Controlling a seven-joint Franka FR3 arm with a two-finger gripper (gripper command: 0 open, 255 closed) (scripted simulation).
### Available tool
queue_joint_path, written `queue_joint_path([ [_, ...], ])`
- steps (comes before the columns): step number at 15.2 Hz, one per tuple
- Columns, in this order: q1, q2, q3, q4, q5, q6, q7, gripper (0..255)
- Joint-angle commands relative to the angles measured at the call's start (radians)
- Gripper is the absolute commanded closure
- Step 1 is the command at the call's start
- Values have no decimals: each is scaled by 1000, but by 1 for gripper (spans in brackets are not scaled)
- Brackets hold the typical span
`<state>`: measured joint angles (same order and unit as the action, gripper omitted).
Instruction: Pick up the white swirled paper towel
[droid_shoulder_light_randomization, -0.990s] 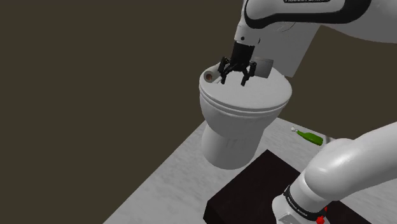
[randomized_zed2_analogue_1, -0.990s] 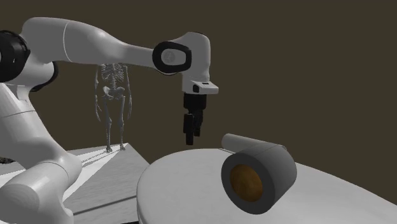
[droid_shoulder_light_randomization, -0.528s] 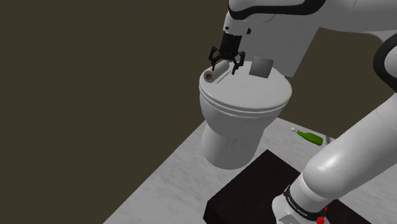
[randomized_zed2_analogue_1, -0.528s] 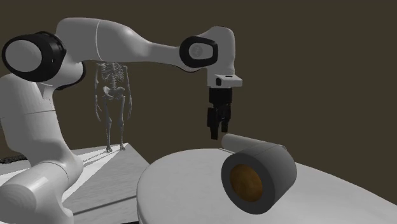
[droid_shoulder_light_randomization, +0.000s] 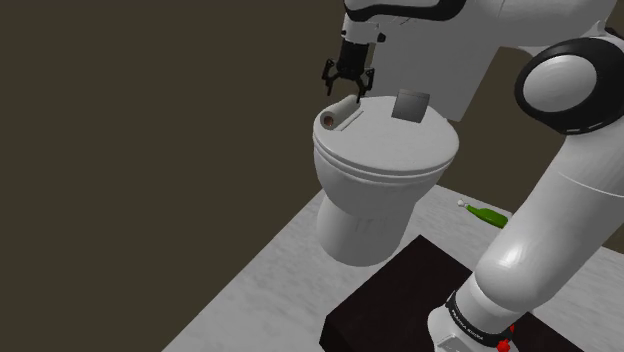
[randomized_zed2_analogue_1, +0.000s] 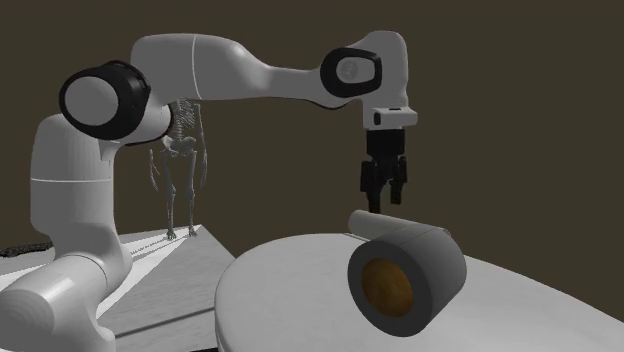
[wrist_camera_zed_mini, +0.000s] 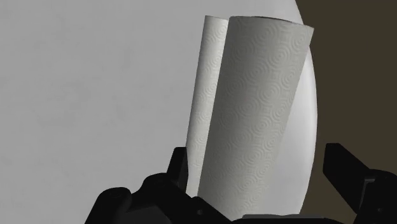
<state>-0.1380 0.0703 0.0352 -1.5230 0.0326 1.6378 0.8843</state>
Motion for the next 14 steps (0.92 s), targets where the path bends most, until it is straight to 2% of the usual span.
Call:
queue_joint_path([
  [1,-2,10,-2,-5,-2,16,6,0],
  [6,-2,-3,-2,-97,-1,95,3,0],
  [8,-2,-3,-2,-97,-1,95,3,0],
  [9,-1,-3,-2,-98,-1,96,4,255],
  [14,-2,-3,-2,-100,-1,98,4,255],
])
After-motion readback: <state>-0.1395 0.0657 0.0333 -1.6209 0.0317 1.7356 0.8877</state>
